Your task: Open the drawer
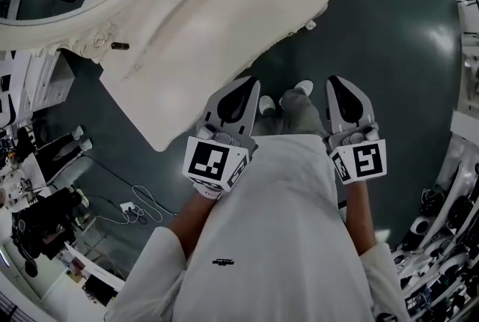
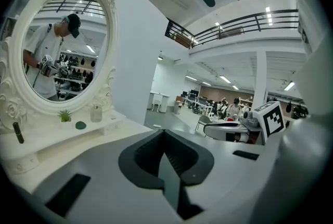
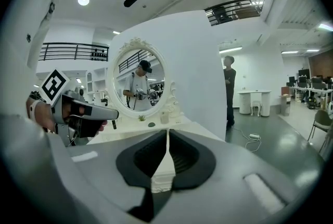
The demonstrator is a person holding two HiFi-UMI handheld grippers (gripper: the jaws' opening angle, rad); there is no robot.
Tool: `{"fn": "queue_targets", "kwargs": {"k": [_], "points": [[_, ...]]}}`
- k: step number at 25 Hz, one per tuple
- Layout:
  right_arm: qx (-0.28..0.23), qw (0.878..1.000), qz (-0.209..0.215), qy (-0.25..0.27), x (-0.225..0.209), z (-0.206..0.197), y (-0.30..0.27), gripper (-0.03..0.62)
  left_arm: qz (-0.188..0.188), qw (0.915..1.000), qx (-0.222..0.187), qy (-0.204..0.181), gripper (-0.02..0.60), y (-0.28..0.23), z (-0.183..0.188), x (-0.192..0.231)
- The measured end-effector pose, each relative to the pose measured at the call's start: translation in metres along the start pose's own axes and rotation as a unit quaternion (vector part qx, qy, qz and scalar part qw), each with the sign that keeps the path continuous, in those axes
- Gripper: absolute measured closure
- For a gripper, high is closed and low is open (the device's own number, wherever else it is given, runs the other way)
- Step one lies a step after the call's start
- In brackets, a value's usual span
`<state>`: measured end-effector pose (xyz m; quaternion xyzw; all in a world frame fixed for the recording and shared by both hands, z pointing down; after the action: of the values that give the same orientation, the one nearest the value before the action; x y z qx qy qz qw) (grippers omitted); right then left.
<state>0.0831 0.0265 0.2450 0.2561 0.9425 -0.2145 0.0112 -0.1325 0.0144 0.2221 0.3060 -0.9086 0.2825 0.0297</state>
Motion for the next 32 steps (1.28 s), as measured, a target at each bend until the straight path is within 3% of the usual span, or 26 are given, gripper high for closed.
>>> {"fn": "queue_targets", "kwargs": {"k": [7, 17, 25, 32], "points": [[0.018, 1.0, 0.007, -0.007, -0.008, -0.013, -0.019, 0.567, -0.005, 0.9998, 0.017, -0.003, 0.572, -0.015, -0.005, 0.006], [0.039, 0.999, 0.025, 0.009, -0.02, -0.037, -0.059, 0.48, 0.0, 0.9992, 0.041, -0.005, 0.572, -0.039, -0.019, 0.019], [0.048, 0.999, 0.022, -0.002, -0.039, -0.063, -0.086, 0.455, 0.011, 0.9979, 0.064, -0.002, 0.572, -0.061, -0.031, 0.022], [0.056, 0.997, 0.045, 0.006, -0.052, -0.083, -0.11, 0.433, 0.018, 0.9956, 0.092, -0.006, 0.572, -0.084, -0.045, 0.019]]}}
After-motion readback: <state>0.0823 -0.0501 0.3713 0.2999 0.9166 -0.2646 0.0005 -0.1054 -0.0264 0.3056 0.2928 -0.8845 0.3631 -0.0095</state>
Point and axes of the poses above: the fingertips, and each gripper's own axes: y backward along the fingers, x to its left, z out of its top, the point moved 7 cm from there along y, backward along the fingers, and after that the axes turned 10 degrees about x, right-handed, at the moved point
